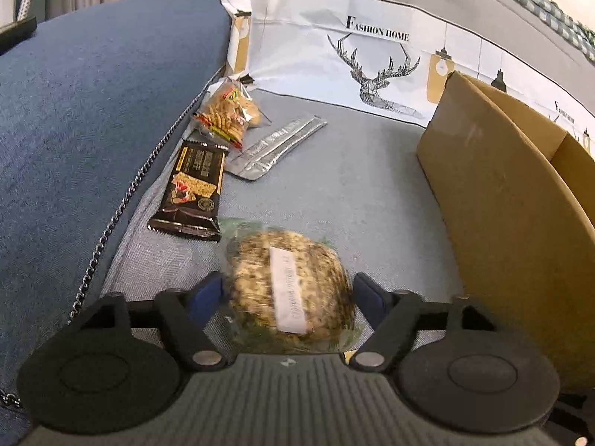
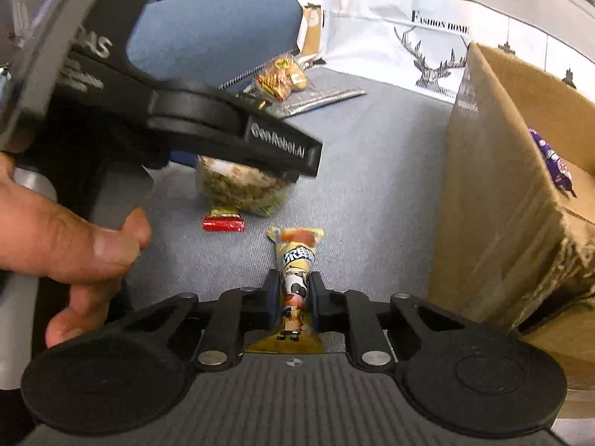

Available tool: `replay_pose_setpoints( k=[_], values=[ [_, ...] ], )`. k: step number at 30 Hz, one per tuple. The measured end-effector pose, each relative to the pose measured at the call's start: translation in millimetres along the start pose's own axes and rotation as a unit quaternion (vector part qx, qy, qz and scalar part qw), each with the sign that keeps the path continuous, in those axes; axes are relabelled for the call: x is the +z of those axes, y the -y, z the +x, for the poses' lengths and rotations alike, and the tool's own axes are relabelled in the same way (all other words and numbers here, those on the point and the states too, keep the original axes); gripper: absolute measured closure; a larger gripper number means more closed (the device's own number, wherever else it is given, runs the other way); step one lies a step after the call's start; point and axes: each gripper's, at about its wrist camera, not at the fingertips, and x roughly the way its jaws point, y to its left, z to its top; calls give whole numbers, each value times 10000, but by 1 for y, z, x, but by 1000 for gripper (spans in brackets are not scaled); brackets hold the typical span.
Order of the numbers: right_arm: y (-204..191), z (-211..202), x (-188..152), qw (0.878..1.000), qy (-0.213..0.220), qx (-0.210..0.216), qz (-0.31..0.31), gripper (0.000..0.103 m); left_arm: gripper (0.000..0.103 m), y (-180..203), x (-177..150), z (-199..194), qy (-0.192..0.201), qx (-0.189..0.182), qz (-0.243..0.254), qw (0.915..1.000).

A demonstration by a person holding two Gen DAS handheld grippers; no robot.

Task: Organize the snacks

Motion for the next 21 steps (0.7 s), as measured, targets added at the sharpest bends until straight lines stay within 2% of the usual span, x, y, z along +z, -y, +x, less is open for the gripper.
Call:
replay_pose_setpoints(
  k=[3,8,13,15,19,21],
  values=[
    [-1,-6,-2,10000,80,9,-14,86,42,-4,1,-6,97,-91,-79,9999],
    [-2,-8,-4,10000,41,-3,-50,86,43,-16,3,-17,-41,-337,-404,9986],
    [0,-5,-5,10000,-43,6,-15,86,43,-38,-3,-38,-317,-538,-1098,9920],
    [0,-5,-5,10000,-44,36,12,86,41,-43,-6,-44,-439,-519,-1254,9898],
    [1,-2,-5,10000,-41,64,11,83,25,-51,-8,-40,-620,-319,-1533,9857],
    [2,0,-6,9999,-55,83,18,80,23,-48,-8,-38,-638,-309,-1501,9861]
  ],
)
